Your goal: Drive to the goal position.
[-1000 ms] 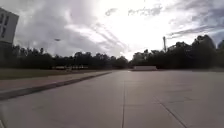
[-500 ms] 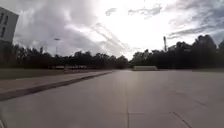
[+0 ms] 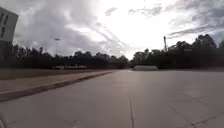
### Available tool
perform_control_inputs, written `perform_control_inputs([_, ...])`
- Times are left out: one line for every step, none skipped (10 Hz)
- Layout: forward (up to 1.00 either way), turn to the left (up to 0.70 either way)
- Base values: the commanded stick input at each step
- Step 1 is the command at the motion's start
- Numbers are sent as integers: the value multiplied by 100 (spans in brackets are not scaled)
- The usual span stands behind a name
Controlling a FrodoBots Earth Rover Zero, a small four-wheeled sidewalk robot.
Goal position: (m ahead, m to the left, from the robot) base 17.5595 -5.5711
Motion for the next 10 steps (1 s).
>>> perform_control_inputs([70,-17])
perform_control_inputs([70,0])
perform_control_inputs([70,0])
perform_control_inputs([70,0])
perform_control_inputs([70,0])
perform_control_inputs([70,0])
perform_control_inputs([70,0])
perform_control_inputs([70,0])
perform_control_inputs([70,0])
perform_control_inputs([70,0])
